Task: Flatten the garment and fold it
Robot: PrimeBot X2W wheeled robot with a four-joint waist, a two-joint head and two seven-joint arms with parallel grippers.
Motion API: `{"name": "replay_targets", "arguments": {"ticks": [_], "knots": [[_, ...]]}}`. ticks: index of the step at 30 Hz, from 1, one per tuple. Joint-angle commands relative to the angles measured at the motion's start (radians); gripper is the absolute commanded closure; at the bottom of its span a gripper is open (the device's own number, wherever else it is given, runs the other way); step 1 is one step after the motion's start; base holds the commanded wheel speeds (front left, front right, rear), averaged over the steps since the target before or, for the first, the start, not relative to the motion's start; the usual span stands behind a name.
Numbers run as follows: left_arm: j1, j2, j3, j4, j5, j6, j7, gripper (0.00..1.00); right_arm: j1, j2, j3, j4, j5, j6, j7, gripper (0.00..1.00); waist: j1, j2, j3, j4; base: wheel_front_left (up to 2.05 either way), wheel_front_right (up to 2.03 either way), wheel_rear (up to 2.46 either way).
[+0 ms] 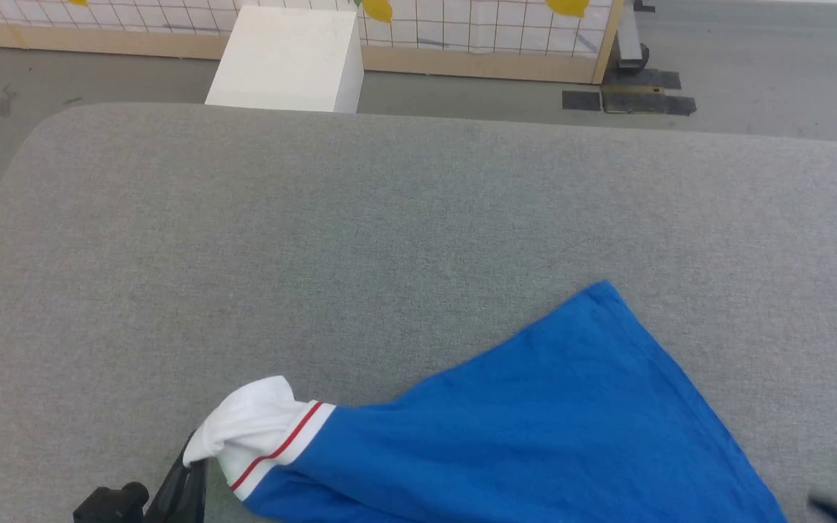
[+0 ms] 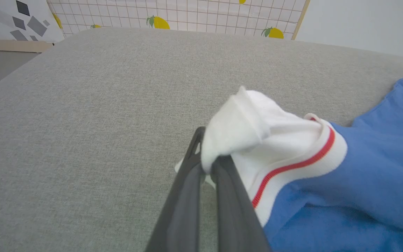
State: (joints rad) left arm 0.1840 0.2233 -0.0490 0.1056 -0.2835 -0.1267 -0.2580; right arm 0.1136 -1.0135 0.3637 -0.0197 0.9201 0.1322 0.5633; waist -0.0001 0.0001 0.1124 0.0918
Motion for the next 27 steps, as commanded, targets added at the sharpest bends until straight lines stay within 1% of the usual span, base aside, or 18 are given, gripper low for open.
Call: {"name": "replay_targets", "arguments": {"ticks": [1, 3, 5, 7, 10, 12, 16, 18, 19, 21, 23, 27], "knots": [[-0.005, 0.009, 0.001, 0.000, 0.002, -0.002, -0.004, 1.00, -0.035, -0.004, -0.035, -0.027, -0.013, -0.002, 0.005, 0.00, 0.0001, -0.0001, -0.003, 0.003, 0.00, 0.00, 0.00], [-0.007, 0.009, -0.002, -0.001, 0.003, -0.002, -0.004, 1.00, -0.080, -0.002, -0.089, -0.080, -0.035, -0.002, 0.034, 0.00, 0.0001, -0.0001, -0.002, 0.010, 0.00, 0.00, 0.00], [-0.011, 0.008, -0.007, -0.003, 0.005, -0.002, -0.004, 1.00, -0.127, 0.002, -0.113, -0.118, -0.055, -0.002, 0.068, 0.00, 0.0001, -0.0001, 0.005, 0.018, 0.00, 0.00, 0.00], [-0.021, 0.007, -0.017, -0.004, 0.007, -0.002, -0.004, 1.00, -0.190, 0.008, -0.117, -0.149, -0.079, -0.002, 0.108, 0.00, 0.0001, -0.0001, 0.016, 0.030, 0.00, 0.00, 0.00], [-0.035, 0.006, -0.028, -0.005, 0.008, -0.003, -0.004, 1.00, -0.298, 0.019, -0.071, -0.175, -0.107, -0.002, 0.186, 0.00, 0.0001, -0.0001, 0.032, 0.047, 0.00, 0.00, 0.00], [-0.047, 0.005, -0.037, -0.006, 0.009, -0.003, -0.004, 1.00, -0.391, 0.030, -0.011, -0.171, -0.123, -0.002, 0.263, 0.00, 0.0001, -0.0001, 0.046, 0.063, 0.00, 0.00, 0.00], [-0.069, -0.004, -0.055, -0.008, 0.015, -0.003, -0.004, 1.00, -0.572, 0.080, 0.106, -0.116, -0.139, -0.002, 0.391, 0.00, 0.0001, -0.0001, 0.075, 0.090, 0.00, 0.00, 0.00], [-0.083, -0.011, -0.064, -0.010, 0.017, -0.003, -0.004, 1.00, -0.662, 0.113, 0.164, -0.072, -0.152, -0.002, 0.438, 0.00, 0.0001, -0.0001, 0.093, 0.107, 0.00, 0.00, 0.00], [-0.090, -0.016, -0.067, -0.012, 0.016, -0.003, -0.004, 1.00, -0.705, 0.140, 0.189, -0.042, -0.150, -0.002, 0.455, 0.00, 0.0001, -0.0001, 0.103, 0.115, 0.00, 0.00, 0.00], [-0.102, -0.024, -0.071, -0.017, 0.017, -0.003, -0.004, 1.00, -0.769, 0.184, 0.222, 0.024, -0.150, -0.002, 0.482, 0.00, 0.0001, -0.0001, 0.124, 0.131, 0.00, 0.00, 0.00], [-0.111, -0.031, -0.075, -0.020, 0.018, -0.004, -0.004, 1.00, -0.823, 0.205, 0.269, 0.077, -0.172, -0.002, 0.500, 0.00, 0.0001, -0.0001, 0.144, 0.147, 0.00, 0.00, 0.00], [-0.135, -0.045, -0.084, -0.025, 0.021, -0.004, -0.004, 1.00, -0.894, 0.255, 0.313, 0.190, -0.187, -0.002, 0.487, 0.00, 0.0001, -0.0001, 0.186, 0.177, 0.00, 0.00, 0.00]]}}
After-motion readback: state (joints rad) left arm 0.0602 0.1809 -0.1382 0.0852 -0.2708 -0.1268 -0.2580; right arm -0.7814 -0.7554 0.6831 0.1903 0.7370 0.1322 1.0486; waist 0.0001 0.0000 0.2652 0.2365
